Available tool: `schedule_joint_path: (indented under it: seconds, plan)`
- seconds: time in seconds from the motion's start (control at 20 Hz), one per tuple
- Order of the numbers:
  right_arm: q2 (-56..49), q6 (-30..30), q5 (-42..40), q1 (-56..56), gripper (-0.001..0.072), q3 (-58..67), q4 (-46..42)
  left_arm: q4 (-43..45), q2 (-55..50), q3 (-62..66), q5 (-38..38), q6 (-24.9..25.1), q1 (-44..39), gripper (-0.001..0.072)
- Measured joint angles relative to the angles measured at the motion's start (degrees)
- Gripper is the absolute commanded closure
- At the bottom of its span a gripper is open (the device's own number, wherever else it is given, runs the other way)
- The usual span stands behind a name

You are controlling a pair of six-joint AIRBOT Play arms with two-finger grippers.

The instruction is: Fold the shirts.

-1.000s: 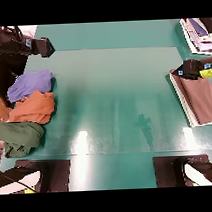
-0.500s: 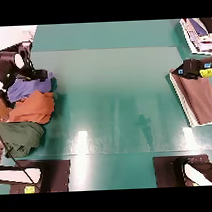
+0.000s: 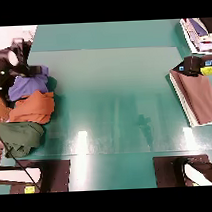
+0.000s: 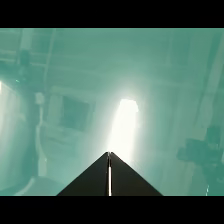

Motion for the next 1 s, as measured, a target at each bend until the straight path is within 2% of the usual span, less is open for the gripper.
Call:
schedule_joint_path:
  seconds: [0.2,0.35,0.5,0.7,0.75,0.8,0.85,1.0]
  plan:
    - [0.0,0.0,-1.14,0.0,0.0696,7.02,0.0,-1.57,9.66,10.49,-5.57,3.82,-2.38,0.0684]
    - [0.0,-0.02,-3.04,0.0,0.0696,13.49,-0.02,-5.25,16.9,16.76,-10.1,7.54,-8.0,0.0684]
    - [0.02,-0.11,-4.35,0.0,0.0696,18.29,-0.07,-7.67,20.76,19.37,-13.77,9.35,-17.05,0.0684]
    - [0.02,-0.63,-4.57,0.0,0.0696,21.73,-0.09,-10.25,19.12,17.73,-16.92,10.1,-31.26,0.0676]
    - [0.02,-0.74,-4.15,0.0,0.0696,22.08,-0.09,-11.98,17.86,16.52,-16.98,10.16,-34.38,0.044]
    - [0.02,-0.76,-3.61,0.0,0.0696,22.38,-0.09,-14.12,16.31,15.13,-15.98,10.27,-37.44,0.0139]
    - [0.02,-0.79,-3.08,0.0,0.0696,22.56,-0.07,-15.98,14.58,13.77,-14.4,10.32,-40.06,0.0116]
    - [0.02,-0.85,-1.51,0.0,0.0696,22.91,-0.04,-18.03,10.1,11.5,-11.47,10.51,-43.52,0.0115]
